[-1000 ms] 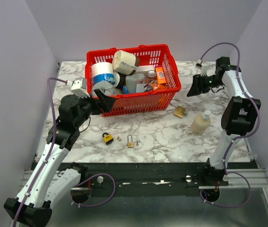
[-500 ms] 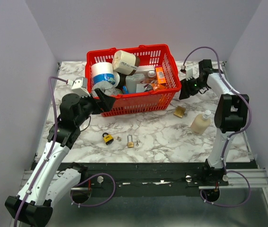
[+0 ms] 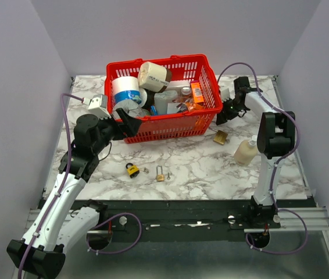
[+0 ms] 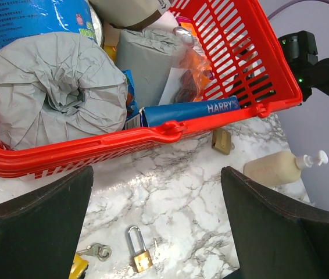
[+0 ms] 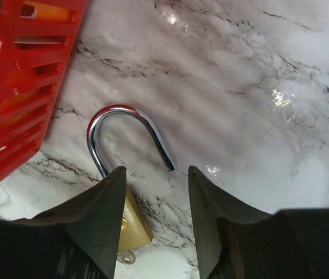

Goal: Lock with the key
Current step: Adjust the lock at the center of the board.

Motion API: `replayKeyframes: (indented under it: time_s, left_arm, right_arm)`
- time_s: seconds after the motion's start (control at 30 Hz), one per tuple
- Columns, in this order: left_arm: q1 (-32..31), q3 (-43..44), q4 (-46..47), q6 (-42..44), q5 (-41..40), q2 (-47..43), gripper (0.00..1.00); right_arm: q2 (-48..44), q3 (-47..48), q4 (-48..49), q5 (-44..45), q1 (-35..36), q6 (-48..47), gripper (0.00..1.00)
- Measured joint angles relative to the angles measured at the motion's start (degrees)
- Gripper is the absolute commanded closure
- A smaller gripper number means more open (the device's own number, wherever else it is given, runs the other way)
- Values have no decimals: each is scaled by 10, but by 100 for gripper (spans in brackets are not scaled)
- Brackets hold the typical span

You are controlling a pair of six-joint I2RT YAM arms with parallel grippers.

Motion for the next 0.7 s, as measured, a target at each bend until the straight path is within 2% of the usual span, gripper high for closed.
replayKeyframes:
  time_s: [0.3, 0.7]
  left_arm:
    - [5, 0, 0, -1, 0, 0, 1]
    - [9, 0, 0, -2, 0, 1, 1]
  right_arm:
    - [2, 4, 7, 43, 18, 8, 52]
    - [40, 73, -40, 91, 36, 14, 52]
